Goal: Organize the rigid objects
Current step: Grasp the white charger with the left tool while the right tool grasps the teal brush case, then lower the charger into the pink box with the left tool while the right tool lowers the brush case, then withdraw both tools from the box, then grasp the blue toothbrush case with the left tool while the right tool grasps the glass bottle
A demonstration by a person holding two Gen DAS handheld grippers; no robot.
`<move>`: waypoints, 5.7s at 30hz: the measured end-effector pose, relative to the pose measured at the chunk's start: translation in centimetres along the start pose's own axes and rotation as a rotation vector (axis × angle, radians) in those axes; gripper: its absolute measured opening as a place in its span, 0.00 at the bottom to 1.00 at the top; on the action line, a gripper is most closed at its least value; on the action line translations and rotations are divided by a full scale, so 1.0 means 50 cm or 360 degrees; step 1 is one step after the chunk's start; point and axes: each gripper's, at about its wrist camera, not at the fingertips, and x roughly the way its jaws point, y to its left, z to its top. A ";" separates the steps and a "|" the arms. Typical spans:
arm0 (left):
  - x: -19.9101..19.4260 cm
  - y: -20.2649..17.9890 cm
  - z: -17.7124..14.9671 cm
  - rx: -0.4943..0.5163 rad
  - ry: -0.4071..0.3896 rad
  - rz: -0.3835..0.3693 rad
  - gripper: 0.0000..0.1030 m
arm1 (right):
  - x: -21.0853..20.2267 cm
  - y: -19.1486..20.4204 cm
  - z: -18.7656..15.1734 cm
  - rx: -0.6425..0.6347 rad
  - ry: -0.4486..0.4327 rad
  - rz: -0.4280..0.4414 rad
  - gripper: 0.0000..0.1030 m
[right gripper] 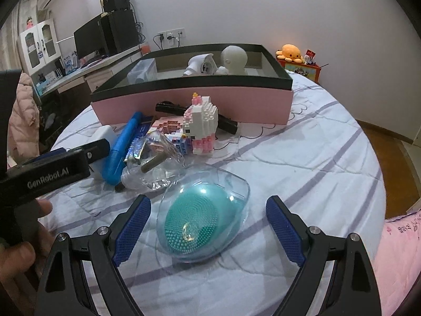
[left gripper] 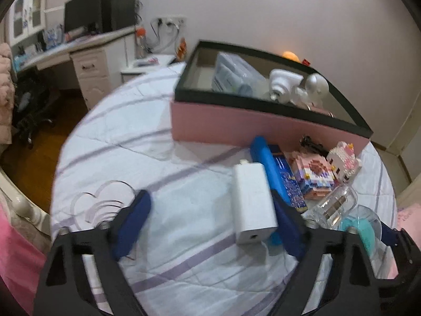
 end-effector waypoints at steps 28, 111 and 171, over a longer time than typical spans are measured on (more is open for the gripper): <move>-0.090 -0.013 0.014 0.0126 -0.0079 -0.0065 0.22 | -0.076 -0.006 0.035 -0.0052 -0.0100 0.0106 0.64; -0.360 -0.069 0.030 0.0045 -0.0500 0.0147 1.00 | -0.317 0.001 0.076 0.0091 -0.0528 0.0082 0.90; 0.044 -0.063 0.049 0.0021 0.0100 -0.0103 0.73 | 0.015 0.066 0.048 -0.0253 0.0050 0.0180 0.90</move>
